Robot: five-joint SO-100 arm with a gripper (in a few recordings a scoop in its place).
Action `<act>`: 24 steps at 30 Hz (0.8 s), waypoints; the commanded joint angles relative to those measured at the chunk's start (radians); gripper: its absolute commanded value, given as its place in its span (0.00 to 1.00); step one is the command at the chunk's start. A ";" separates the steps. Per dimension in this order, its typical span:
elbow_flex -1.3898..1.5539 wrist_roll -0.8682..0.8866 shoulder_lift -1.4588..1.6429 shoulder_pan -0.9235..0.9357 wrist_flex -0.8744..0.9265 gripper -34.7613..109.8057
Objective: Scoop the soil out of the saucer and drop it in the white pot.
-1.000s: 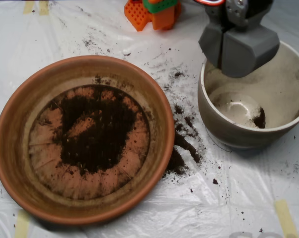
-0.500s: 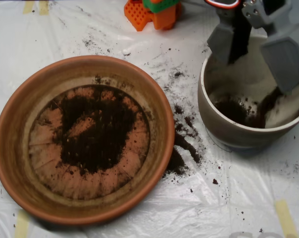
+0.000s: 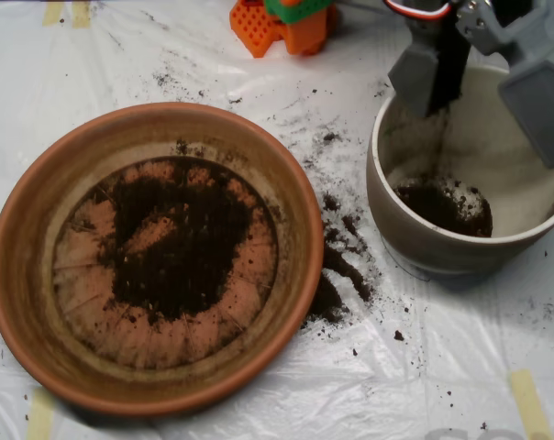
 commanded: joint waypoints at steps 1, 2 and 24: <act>-0.035 0.029 0.087 0.008 -0.003 0.53; -0.048 0.043 0.087 0.023 -0.003 0.53; 0.130 0.265 0.127 0.563 -0.126 0.52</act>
